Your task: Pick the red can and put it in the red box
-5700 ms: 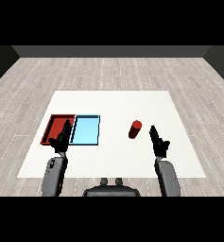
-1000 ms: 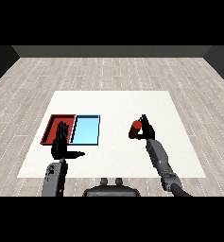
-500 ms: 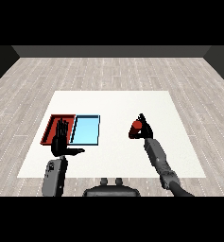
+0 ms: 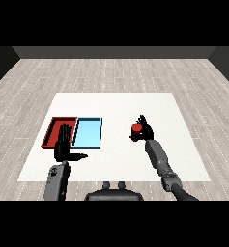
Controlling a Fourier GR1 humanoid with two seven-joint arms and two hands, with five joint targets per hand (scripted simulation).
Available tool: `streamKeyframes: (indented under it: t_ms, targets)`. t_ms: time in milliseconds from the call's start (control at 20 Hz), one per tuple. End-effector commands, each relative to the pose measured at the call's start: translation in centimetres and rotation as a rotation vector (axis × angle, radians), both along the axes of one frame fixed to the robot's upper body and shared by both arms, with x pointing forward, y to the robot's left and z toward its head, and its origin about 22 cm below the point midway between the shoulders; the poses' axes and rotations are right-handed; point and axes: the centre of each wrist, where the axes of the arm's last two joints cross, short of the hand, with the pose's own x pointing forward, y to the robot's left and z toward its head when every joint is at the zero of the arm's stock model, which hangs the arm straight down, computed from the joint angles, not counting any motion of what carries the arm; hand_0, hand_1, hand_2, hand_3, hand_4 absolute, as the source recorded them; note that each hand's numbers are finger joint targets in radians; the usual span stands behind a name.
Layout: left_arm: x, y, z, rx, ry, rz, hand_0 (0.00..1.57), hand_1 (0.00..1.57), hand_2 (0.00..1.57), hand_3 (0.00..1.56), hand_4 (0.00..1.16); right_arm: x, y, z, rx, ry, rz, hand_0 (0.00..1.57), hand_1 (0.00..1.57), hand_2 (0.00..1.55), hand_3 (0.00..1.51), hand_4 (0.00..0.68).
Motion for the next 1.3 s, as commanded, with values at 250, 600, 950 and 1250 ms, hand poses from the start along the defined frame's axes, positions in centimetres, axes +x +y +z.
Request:
streamKeyframes:
  t_ms: [250, 600, 950, 1250]
  targets:
    - [-0.7, 1.5, 1.8, -0.016, 0.008, -0.012, 0.00, 0.00, 0.00, 0.00, 0.00, -0.2, 0.6, -0.4, -0.018, 0.018, 0.020, 0.00, 0.00, 0.00, 0.00, 0.000]
    - [0.2, -1.7, 1.1, 0.000, -0.017, 0.009, 0.00, 0.00, 0.00, 0.00, 0.00, 0.6, 0.9, -0.4, -0.056, 0.070, 0.002, 0.00, 0.00, 0.00, 0.00, 0.000]
    - [-0.1, 1.6, 0.5, 0.003, -0.019, 0.013, 0.00, 0.00, 0.00, 0.00, 0.00, 1.8, 2.2, 0.4, -0.215, 0.085, -0.086, 1.53, 1.53, 1.48, 1.43, 0.573]
    - [0.5, 1.6, 0.5, -0.015, -0.012, -0.010, 0.00, 0.00, 0.00, 0.00, 0.00, 1.0, 1.4, -0.6, -0.295, 0.098, -0.076, 1.53, 1.53, 1.47, 1.42, 0.551]
